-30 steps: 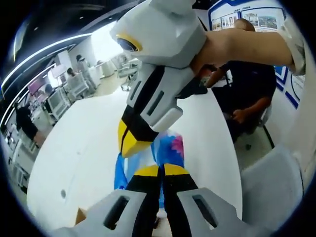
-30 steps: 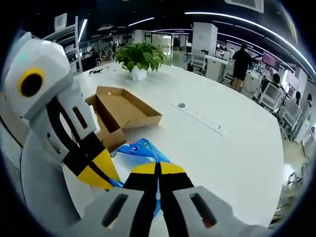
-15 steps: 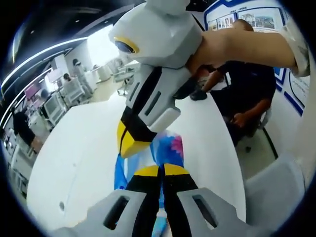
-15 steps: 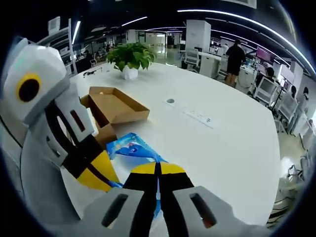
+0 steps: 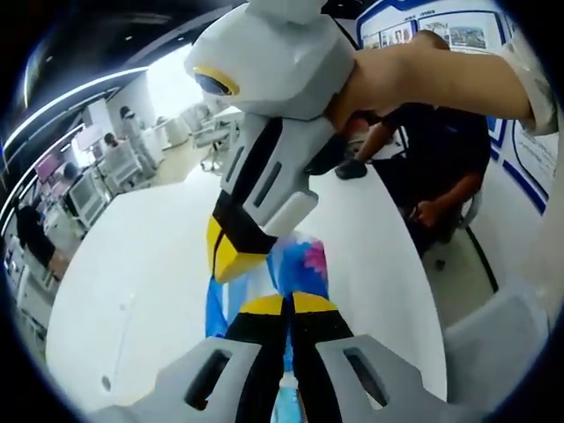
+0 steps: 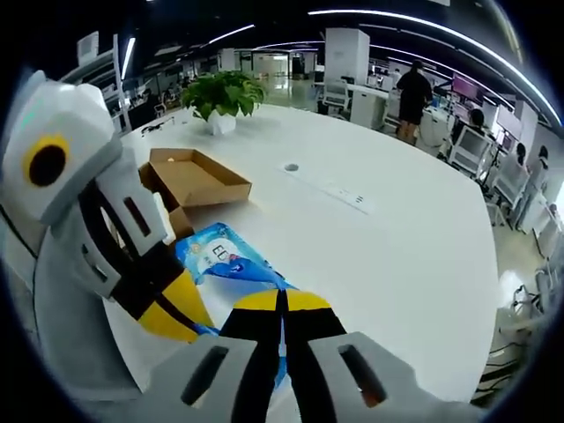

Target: Operate the shoe box by opening the lid, removing the specified soft item, and placing it in the target area until the item is outside and the box remains undamaged.

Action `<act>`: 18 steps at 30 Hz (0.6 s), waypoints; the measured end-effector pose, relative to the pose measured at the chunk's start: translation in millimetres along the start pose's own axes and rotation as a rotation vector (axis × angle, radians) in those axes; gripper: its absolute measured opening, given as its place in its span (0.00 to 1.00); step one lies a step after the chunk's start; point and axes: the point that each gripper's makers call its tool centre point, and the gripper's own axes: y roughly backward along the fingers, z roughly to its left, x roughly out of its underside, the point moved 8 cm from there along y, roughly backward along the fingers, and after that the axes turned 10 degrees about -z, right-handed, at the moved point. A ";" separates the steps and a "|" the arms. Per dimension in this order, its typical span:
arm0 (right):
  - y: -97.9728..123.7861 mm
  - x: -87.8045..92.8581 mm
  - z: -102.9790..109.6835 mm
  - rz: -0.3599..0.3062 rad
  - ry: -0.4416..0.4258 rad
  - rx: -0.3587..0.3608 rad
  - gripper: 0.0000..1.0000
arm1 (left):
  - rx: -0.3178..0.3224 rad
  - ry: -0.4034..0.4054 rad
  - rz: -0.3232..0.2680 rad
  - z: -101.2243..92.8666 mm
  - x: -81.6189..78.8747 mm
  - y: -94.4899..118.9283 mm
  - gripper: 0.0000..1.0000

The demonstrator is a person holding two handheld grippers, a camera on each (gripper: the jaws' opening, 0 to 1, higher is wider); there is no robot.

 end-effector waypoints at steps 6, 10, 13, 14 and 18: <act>-0.8 2.6 -13.3 0.005 -0.007 0.007 0.00 | 0.009 -0.001 -0.004 7.5 -1.1 -10.3 0.00; -1.0 1.8 -21.6 0.010 -0.006 0.013 0.00 | 0.016 -0.001 -0.010 13.4 -4.7 -17.0 0.00; -0.6 1.8 -27.9 0.014 -0.003 0.019 0.00 | 0.020 -0.001 -0.011 17.0 -6.9 -21.5 0.00; -0.2 1.9 -29.7 0.015 0.000 0.021 0.00 | 0.022 -0.002 -0.012 17.9 -7.6 -23.0 0.00; 1.0 4.3 -38.6 0.018 -0.001 0.031 0.00 | 0.028 0.007 -0.020 21.6 -10.1 -31.5 0.00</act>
